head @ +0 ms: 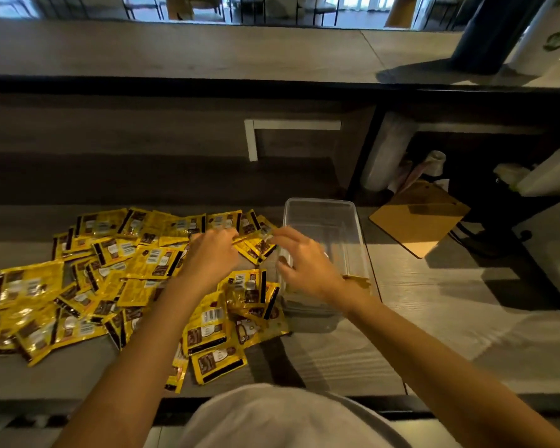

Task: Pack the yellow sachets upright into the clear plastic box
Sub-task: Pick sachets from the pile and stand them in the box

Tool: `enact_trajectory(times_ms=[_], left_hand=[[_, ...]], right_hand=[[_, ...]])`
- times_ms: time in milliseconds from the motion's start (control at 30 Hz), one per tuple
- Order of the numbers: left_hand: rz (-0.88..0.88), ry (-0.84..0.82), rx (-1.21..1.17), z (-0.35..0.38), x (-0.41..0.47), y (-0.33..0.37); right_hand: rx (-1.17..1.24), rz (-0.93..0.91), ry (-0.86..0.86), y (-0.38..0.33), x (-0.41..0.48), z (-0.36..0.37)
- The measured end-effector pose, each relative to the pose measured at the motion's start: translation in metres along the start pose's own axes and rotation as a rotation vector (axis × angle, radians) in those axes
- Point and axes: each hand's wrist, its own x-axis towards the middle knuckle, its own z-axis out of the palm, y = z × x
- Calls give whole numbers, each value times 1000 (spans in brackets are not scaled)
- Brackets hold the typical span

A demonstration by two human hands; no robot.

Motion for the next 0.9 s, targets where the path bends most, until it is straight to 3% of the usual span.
enact_trajectory(times_ms=[133, 333, 700, 900], left_hand=[[-178, -106, 55, 18, -15, -45], [-241, -241, 59, 45, -47, -64], [-279, -327, 116, 62, -46, -48], [-316, -205, 80, 57, -38, -46]], right_hand=[[-176, -107, -217, -30, 15, 48], [-368, 10, -519, -29, 24, 95], [-603, 87, -460, -17, 38, 105], [-562, 97, -403, -23, 39, 102]])
